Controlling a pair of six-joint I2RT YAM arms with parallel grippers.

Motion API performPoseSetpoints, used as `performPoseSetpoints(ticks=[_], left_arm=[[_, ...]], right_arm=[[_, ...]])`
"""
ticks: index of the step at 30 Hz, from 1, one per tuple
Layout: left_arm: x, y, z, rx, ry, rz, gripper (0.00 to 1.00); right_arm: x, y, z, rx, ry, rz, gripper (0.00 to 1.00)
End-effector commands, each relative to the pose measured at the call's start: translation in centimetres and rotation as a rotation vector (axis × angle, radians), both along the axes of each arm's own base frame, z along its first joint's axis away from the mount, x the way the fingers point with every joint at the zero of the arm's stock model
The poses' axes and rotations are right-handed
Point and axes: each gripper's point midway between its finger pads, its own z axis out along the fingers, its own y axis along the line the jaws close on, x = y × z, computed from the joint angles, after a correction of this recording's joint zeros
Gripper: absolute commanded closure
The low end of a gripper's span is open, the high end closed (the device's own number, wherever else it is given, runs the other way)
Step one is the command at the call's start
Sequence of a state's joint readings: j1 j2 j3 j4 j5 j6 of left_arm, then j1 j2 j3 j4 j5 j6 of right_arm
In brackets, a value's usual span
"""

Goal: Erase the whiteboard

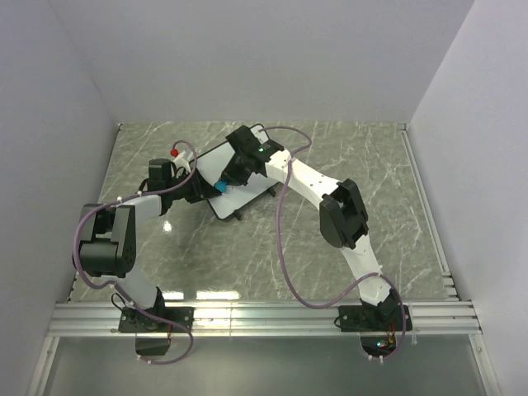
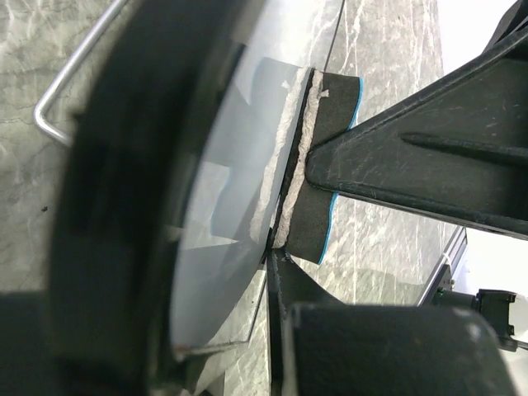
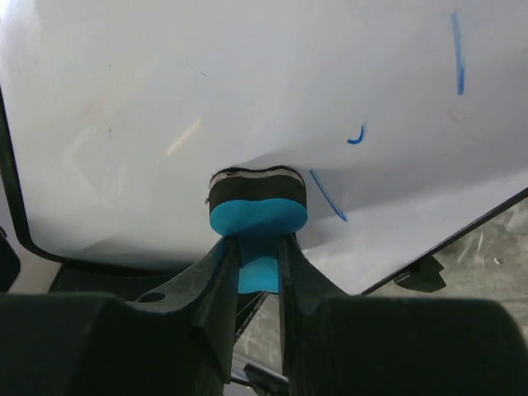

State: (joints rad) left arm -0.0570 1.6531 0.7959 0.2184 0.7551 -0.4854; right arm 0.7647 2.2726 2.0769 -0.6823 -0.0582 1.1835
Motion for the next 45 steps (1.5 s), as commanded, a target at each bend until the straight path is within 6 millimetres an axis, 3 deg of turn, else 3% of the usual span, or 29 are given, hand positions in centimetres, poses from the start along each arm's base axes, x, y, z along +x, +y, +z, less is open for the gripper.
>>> performPoseSetpoints(ticks=[1, 10, 15, 21, 30, 32, 36, 37, 38, 39, 42, 43, 45], left_arm=[[-3.0, 0.0, -5.1, 0.142, 0.170, -0.008, 1.00], [-3.3, -0.5, -5.1, 0.148, 0.171, -0.024, 1.00], [-3.8, -0.9, -5.3, 0.159, 0.178, -0.035, 1.00], [-4.4, -1.3, -5.1, 0.163, 0.174, -0.049, 1.00], [-4.7, -1.8, -5.1, 0.176, 0.169, -0.064, 1.00], [-4.8, -1.8, -5.0, 0.176, 0.167, -0.066, 1.00], [-4.7, -1.8, -4.9, 0.179, 0.160, -0.064, 1.00], [-4.7, -1.8, -4.8, 0.180, 0.155, -0.064, 1.00], [-4.6, -1.8, -4.7, 0.181, 0.152, -0.063, 1.00], [-4.6, -1.8, -4.7, 0.184, 0.151, -0.061, 1.00], [-4.9, -1.6, -4.9, 0.191, 0.169, -0.060, 1.00], [-4.9, -1.6, -4.8, 0.191, 0.168, -0.060, 1.00], [-4.8, -1.6, -4.8, 0.193, 0.164, -0.059, 1.00]], right_arm=[[-5.3, 6.3, -2.0, 0.109, 0.100, 0.203, 1.00], [-3.2, 8.9, 2.5, 0.252, -0.009, 0.211, 1.00], [-0.5, 8.1, 2.9, 0.261, -0.038, 0.154, 1.00], [1.5, 6.8, 1.6, 0.240, -0.040, 0.095, 1.00], [5.2, 6.7, 4.7, 0.318, -0.119, 0.024, 1.00], [5.6, 6.0, 4.4, 0.303, -0.114, 0.008, 1.00], [4.6, 4.6, 2.3, 0.226, -0.083, 0.024, 1.00], [3.8, 3.8, 0.3, 0.184, -0.046, 0.023, 1.00], [3.3, 3.2, 0.2, 0.167, -0.037, 0.023, 1.00], [2.4, 2.1, -2.0, 0.117, -0.004, 0.025, 1.00], [1.4, 0.1, -3.0, 0.053, -0.001, 0.034, 1.00], [0.9, -1.2, -4.6, 0.010, 0.025, 0.027, 1.00], [-0.1, -3.3, -5.8, -0.053, 0.050, 0.024, 1.00]])
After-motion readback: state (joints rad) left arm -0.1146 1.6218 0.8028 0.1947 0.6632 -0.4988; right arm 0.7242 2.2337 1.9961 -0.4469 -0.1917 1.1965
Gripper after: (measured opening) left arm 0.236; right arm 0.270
